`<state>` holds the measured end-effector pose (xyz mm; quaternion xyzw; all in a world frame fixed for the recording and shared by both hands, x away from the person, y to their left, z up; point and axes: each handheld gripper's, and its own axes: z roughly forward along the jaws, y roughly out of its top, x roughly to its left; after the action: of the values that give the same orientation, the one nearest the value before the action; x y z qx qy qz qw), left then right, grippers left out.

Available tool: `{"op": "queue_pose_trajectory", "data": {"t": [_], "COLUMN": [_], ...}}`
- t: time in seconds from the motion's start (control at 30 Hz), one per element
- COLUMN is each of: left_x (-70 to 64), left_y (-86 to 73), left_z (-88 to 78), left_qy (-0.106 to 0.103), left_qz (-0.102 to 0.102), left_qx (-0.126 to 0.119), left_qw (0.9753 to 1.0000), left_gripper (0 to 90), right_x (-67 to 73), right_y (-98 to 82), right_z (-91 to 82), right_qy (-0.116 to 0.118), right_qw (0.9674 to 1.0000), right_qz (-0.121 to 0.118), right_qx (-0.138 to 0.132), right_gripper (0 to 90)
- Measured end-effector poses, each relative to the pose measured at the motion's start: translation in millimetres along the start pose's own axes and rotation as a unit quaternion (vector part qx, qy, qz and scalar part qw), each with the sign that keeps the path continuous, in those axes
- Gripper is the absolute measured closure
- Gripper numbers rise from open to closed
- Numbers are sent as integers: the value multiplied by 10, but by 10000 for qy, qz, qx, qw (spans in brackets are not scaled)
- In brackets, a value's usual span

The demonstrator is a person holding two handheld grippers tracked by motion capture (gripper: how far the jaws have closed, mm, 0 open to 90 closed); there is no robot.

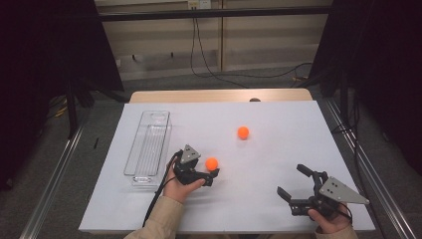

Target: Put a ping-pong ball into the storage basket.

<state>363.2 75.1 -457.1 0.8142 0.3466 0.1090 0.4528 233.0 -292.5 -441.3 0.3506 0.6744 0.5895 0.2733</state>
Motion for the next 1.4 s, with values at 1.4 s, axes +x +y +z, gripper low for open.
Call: {"op": "queue_pose_trajectory", "data": {"t": [1.4], "left_x": [-12], "left_y": [47], "left_z": [131], "left_qy": [64], "left_qz": [24], "left_qx": [293], "left_qw": [9995], "left_gripper": [155], "right_x": [0], "right_y": [1], "right_z": [1], "right_qy": [16], "right_qw": [10000], "right_qz": [2], "right_qx": [-2], "right_gripper": [20]}}
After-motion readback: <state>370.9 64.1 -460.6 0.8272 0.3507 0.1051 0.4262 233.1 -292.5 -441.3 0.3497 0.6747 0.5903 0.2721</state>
